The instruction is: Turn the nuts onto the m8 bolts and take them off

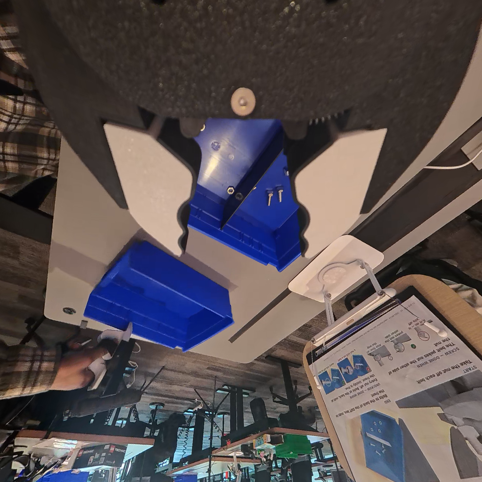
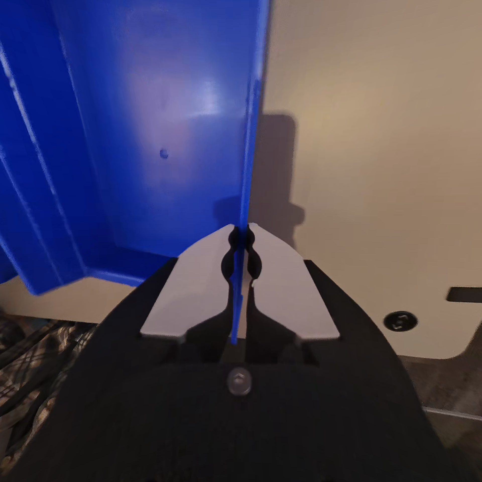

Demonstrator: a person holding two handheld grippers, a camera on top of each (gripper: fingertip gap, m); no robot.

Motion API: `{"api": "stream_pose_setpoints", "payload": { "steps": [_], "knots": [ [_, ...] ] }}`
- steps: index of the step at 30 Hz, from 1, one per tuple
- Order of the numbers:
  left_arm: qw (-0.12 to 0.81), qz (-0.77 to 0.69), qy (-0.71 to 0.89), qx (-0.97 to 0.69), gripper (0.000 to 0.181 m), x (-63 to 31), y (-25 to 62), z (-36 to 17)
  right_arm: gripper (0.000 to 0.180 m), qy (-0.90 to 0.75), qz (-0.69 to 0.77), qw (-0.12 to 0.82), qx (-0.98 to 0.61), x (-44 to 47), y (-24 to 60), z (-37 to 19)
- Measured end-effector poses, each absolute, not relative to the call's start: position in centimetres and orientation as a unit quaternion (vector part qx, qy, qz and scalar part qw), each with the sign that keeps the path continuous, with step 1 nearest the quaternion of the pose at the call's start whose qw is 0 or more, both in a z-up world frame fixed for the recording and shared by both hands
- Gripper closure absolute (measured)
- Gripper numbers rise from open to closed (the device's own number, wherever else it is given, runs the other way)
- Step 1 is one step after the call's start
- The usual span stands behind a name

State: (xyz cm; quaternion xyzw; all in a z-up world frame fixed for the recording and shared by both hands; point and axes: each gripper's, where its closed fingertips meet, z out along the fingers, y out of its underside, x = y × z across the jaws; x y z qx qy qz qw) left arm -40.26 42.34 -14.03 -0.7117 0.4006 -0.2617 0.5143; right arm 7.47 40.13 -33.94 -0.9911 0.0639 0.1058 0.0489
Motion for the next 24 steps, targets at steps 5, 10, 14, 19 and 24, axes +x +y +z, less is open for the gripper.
{"api": "stream_pose_setpoints", "payload": {
  "steps": [5,10,14,19,24],
  "knots": [
    [0.513,-0.26,0.395,-0.716,0.1,-40.5,42.8,-14.3,0.173,0.067,0.055,0.05,-0.995,13.4,40.7,-34.0],
    [0.502,-0.254,0.396,-0.726,0.1,-40.2,43.5,-15.2,0.171,0.042,0.005,0.04,-0.998,18.1,41.3,-34.0],
    [0.491,-0.248,0.398,-0.734,0.1,-39.9,44.0,-16.1,0.17,0.052,0.001,0.036,-0.998,20.1,41.7,-34.0],
    [0.483,-0.248,0.396,-0.741,0.1,-39.8,44.5,-16.7,0.17,0.072,-0.019,0.03,-0.997,22.5,41.7,-34.0],
    [0.48,-0.245,0.396,-0.744,0.1,-39.8,44.8,-17.0,0.169,0.125,-0.021,0.035,-0.991,24.4,41.3,-34.0]
  ]
}}
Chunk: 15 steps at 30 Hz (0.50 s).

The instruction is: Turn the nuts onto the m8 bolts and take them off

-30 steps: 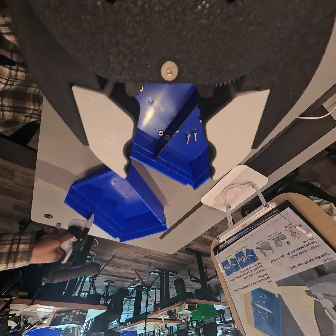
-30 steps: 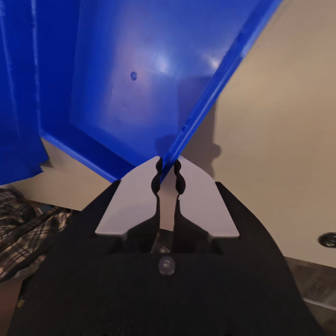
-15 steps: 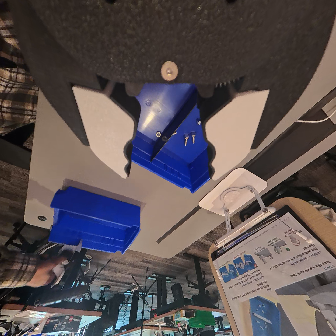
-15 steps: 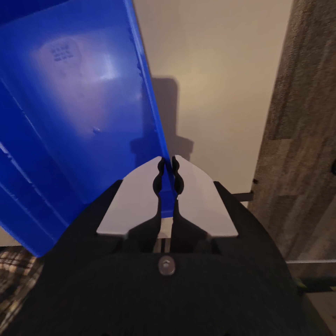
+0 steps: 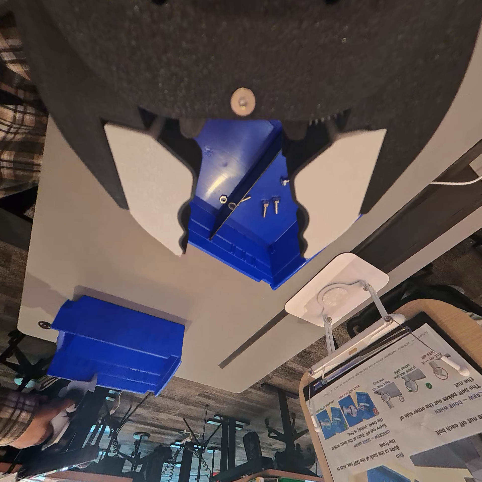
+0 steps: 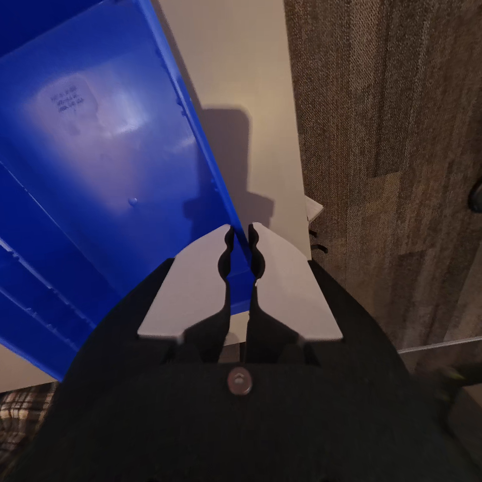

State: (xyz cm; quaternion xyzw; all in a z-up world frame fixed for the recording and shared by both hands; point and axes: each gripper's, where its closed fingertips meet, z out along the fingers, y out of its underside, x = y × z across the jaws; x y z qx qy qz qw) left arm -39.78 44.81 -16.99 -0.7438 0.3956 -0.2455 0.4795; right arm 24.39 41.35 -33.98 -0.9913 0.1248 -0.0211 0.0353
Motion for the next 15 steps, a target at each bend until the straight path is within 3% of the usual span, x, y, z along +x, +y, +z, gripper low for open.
{"api": "stream_pose_setpoints", "payload": {
  "steps": [12,15],
  "knots": [
    [0.479,-0.246,0.398,-0.743,0.101,-39.9,44.6,-16.9,0.169,0.17,-0.021,0.067,-0.983,27.0,40.6,-33.1],
    [0.481,-0.247,0.396,-0.742,0.101,-39.9,44.5,-16.8,0.152,0.157,-0.008,0.152,-0.976,26.5,42.5,-28.8]
  ]
}}
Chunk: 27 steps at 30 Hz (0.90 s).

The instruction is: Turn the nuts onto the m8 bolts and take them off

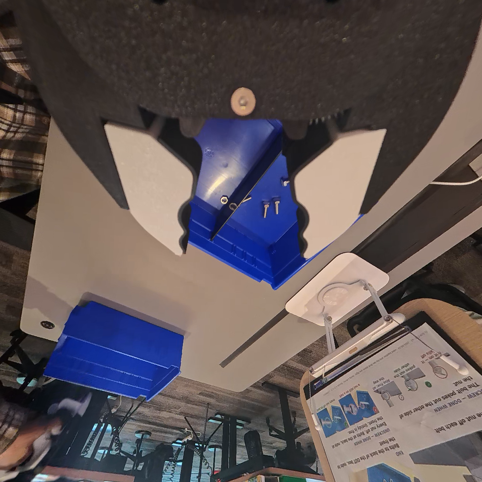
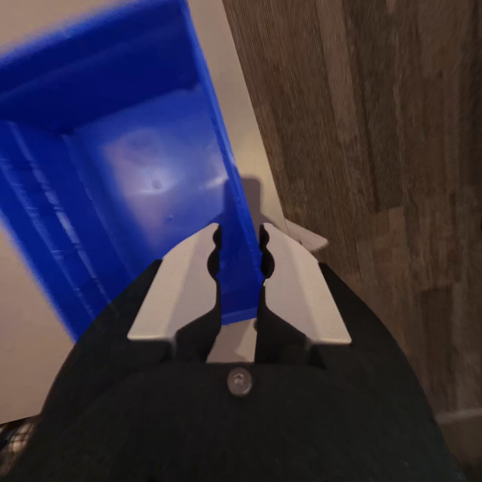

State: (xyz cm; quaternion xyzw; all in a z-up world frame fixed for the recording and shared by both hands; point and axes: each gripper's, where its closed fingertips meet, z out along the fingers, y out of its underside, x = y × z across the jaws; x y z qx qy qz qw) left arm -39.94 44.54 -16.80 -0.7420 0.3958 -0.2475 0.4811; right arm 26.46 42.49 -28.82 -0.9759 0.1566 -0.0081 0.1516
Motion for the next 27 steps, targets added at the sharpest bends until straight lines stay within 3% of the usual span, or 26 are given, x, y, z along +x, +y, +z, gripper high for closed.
{"api": "stream_pose_setpoints", "payload": {
  "steps": [6,11,18,27],
  "knots": [
    [0.482,-0.246,0.399,-0.74,0.101,-39.7,44.4,-16.7,0.142,-0.008,0.091,0.369,-0.925,13.8,46.7,-16.2],
    [0.48,-0.243,0.405,-0.739,0.101,-39.5,44.1,-16.8,0.132,-0.19,0.168,0.488,-0.835,-2.5,44.9,-11.7],
    [0.484,-0.242,0.404,-0.737,0.101,-39.7,44.1,-16.6,0.121,-0.308,0.313,0.58,-0.687,-17.0,40.9,-16.5],
    [0.421,-0.236,0.336,-0.809,0.1,-42.1,44.6,-22.4,0.109,-0.294,0.273,0.63,-0.665,-16.9,46.7,-27.0]
  ]
}}
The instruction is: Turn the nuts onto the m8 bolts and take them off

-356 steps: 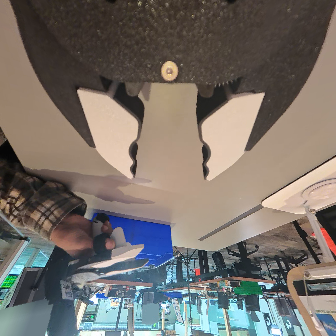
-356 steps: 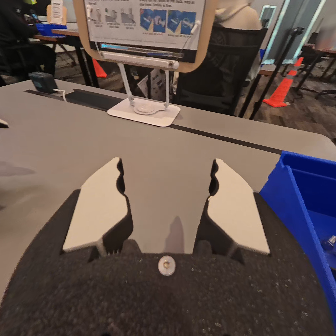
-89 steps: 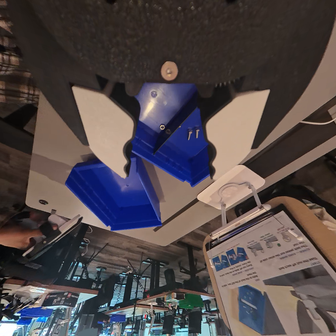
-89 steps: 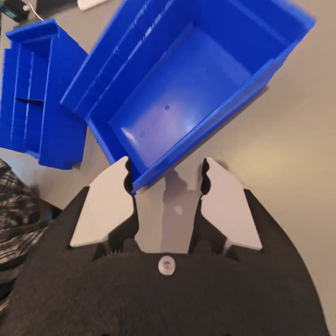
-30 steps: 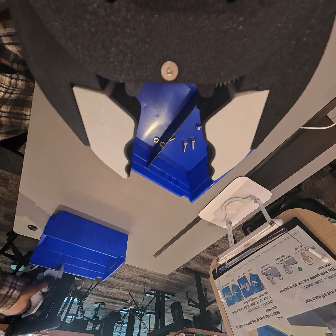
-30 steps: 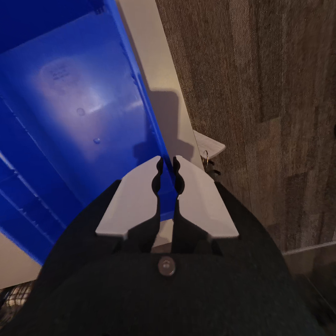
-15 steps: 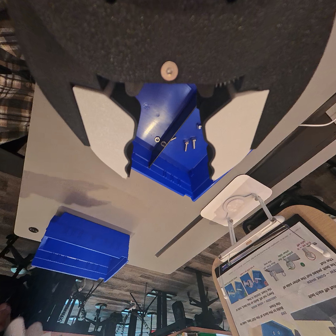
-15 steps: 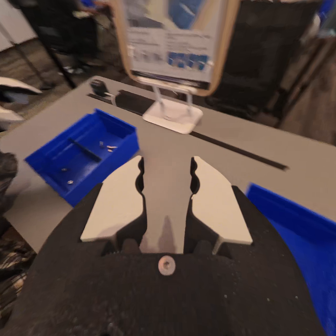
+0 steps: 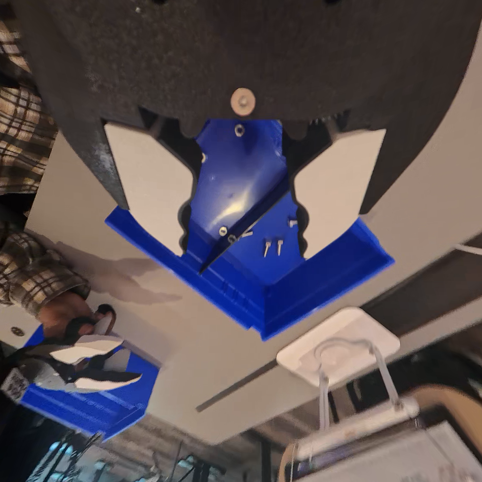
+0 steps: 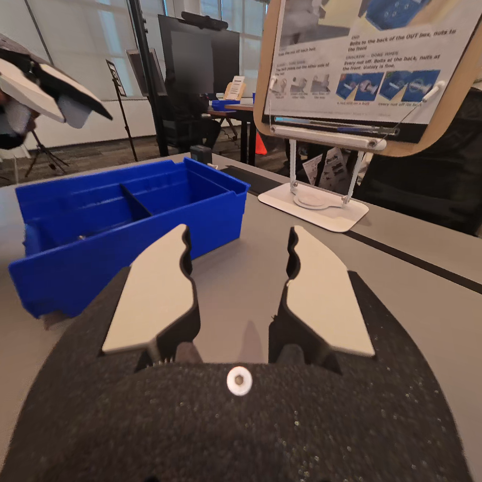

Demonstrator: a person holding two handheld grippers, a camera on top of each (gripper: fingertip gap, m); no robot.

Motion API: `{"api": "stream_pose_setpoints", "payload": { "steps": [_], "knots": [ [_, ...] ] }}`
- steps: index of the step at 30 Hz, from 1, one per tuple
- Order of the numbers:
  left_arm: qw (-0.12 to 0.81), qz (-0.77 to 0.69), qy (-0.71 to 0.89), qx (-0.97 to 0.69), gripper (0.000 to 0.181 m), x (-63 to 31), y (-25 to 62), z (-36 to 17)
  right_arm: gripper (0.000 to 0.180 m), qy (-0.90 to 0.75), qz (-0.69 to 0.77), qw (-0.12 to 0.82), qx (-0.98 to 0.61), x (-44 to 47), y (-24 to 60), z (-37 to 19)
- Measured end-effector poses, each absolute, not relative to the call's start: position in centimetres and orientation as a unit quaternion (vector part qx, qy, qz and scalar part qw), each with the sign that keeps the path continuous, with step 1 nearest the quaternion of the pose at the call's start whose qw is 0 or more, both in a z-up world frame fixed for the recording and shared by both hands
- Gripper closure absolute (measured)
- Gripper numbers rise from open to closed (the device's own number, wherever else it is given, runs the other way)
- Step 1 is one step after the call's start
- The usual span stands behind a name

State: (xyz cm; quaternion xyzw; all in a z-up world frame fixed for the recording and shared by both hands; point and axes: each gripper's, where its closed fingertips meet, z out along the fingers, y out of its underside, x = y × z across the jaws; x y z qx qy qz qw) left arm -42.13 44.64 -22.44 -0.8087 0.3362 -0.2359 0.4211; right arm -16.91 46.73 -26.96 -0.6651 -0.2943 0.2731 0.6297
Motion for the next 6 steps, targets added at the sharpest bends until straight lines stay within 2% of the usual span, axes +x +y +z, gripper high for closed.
{"api": "stream_pose_setpoints", "payload": {
  "steps": [6],
  "knots": [
    [0.352,-0.206,0.262,-0.875,0.101,-45.2,44.0,-27.8,0.11,-0.34,0.243,0.632,-0.653,-18.0,45.7,-29.1]
  ]
}}
